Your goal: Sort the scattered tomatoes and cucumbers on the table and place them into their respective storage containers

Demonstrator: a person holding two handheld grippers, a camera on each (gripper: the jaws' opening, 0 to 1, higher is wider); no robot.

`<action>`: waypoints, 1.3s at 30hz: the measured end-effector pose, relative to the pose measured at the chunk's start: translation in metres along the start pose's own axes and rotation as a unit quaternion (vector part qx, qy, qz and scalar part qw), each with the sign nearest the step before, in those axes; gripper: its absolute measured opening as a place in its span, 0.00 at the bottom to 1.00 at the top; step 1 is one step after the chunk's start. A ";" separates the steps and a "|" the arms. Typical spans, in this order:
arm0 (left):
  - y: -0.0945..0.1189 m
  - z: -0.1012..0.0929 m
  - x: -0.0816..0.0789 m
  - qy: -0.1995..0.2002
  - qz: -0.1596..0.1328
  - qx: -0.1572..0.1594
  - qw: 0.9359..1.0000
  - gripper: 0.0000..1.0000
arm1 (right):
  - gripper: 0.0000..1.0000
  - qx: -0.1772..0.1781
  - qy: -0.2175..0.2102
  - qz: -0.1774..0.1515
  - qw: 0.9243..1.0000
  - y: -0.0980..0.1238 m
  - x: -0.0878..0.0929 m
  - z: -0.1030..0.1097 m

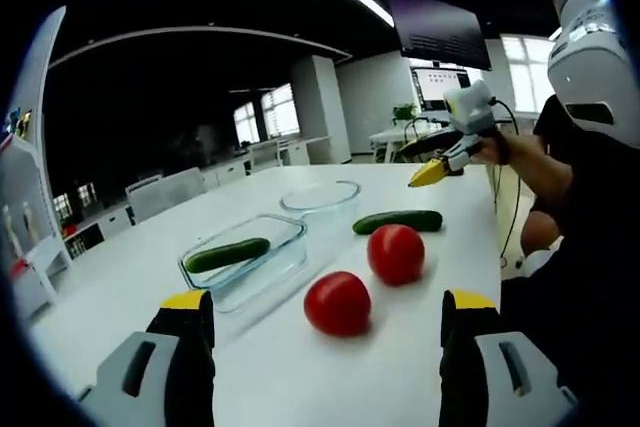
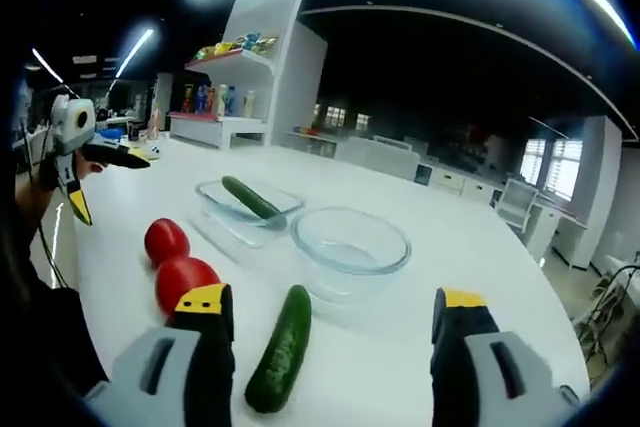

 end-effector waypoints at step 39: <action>0.000 -0.008 0.003 -0.001 0.000 0.002 1.000 0.92 | 0.37 -0.036 -0.002 0.110 0.993 -0.042 0.059 0.044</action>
Point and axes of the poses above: the point that each gripper's makers call its tool centre point, and the gripper's own axes: y roughly backward along the fingers, z roughly to its left, x roughly out of its underside, the point moved 3 cm from there along y, roughly backward along the fingers, and after that the axes turned 2 degrees about y, right-handed, at the moved point
